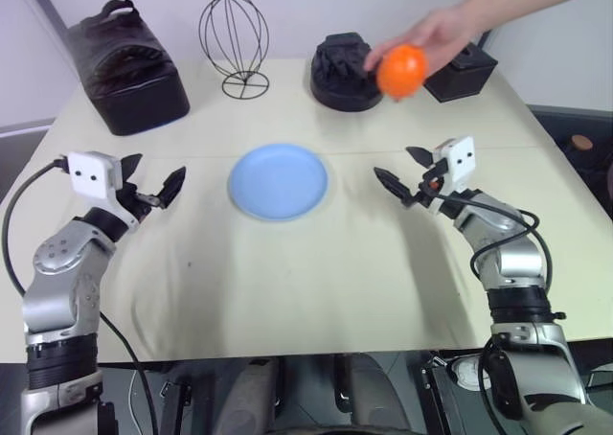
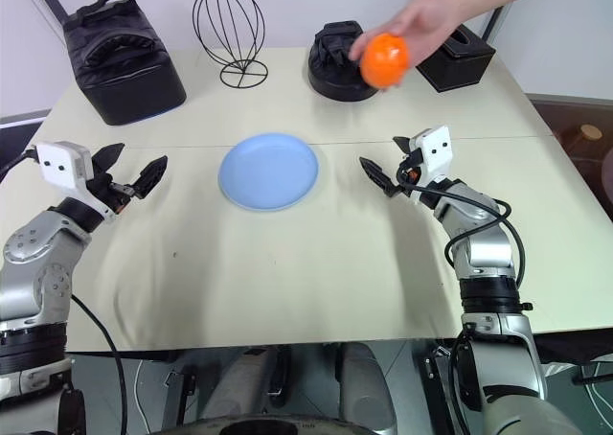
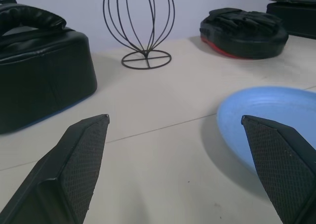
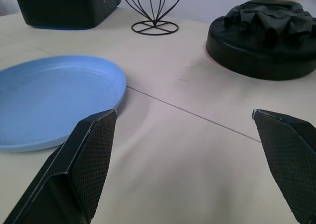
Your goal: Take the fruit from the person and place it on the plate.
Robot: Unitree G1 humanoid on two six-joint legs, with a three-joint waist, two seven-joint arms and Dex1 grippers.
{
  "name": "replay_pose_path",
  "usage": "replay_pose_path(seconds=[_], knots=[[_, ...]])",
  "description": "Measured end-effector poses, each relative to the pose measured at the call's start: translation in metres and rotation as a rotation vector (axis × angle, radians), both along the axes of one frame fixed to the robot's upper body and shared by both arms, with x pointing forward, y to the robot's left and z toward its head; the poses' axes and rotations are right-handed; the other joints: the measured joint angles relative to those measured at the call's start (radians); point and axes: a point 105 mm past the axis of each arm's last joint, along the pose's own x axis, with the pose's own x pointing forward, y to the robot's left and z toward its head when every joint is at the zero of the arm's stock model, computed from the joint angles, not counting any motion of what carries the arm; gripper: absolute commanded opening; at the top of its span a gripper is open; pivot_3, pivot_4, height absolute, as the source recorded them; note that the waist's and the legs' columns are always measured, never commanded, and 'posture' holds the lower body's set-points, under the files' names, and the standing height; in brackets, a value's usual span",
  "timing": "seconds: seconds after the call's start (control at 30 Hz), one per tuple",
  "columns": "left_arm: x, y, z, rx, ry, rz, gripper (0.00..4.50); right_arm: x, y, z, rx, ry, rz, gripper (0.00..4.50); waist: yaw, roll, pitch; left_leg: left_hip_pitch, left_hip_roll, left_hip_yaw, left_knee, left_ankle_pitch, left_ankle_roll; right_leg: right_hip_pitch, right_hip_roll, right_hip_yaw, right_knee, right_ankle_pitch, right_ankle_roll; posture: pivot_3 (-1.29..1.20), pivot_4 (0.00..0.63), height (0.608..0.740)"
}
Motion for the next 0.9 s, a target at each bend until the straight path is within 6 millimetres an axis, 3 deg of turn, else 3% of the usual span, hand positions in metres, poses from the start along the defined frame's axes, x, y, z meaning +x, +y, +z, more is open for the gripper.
replay_pose_path(seconds=[0.43,0.53,0.6,0.7,0.8,0.9], knots=[[0.001,-0.003,0.003,-0.003,-0.008,-0.022,4.49,0.000,-0.001,-0.001,0.000,0.004,-0.003,4.50,0.000,0.000,0.000,0.000,0.000,0.000,0.000,0.000,0.000,0.000,0.000,0.000,0.000,0.000,0.000,0.00,0.150,0.740],[-0.008,-0.037,0.020,-0.020,-0.012,-0.273,4.49,0.000,-0.001,-0.001,0.000,0.007,-0.003,4.50,0.002,0.000,0.000,-0.001,0.000,0.000,0.000,0.000,0.000,0.000,0.000,0.000,0.000,0.000,0.000,0.00,0.150,0.740],[-0.016,-0.062,0.043,0.006,-0.033,-0.456,4.49,0.000,0.000,-0.002,0.001,0.012,-0.003,4.50,0.002,0.000,0.000,-0.001,0.000,0.000,0.000,0.000,0.000,0.000,0.000,0.000,-0.001,0.000,0.000,0.00,0.150,0.740],[-0.024,-0.085,0.063,0.073,-0.044,-0.623,4.49,0.000,0.000,-0.002,0.001,0.013,-0.003,4.50,-0.001,0.000,0.000,0.000,0.000,0.000,0.000,0.000,0.000,0.000,0.000,0.000,0.000,0.000,0.000,0.00,0.150,0.740],[-0.025,-0.106,0.069,0.118,-0.033,-0.744,4.49,-0.001,0.000,0.001,-0.001,0.004,-0.011,4.50,-0.003,0.000,0.000,0.000,0.000,0.000,0.000,0.000,0.000,0.000,0.001,0.000,0.000,0.000,0.000,0.00,0.150,0.740],[-0.021,-0.114,0.069,0.120,-0.029,-0.783,4.49,-0.005,0.002,0.014,-0.005,-0.034,-0.012,4.50,-0.005,0.001,0.001,0.000,0.000,0.000,0.000,0.000,0.000,0.000,0.001,0.000,0.000,0.000,0.000,0.00,0.150,0.740]])
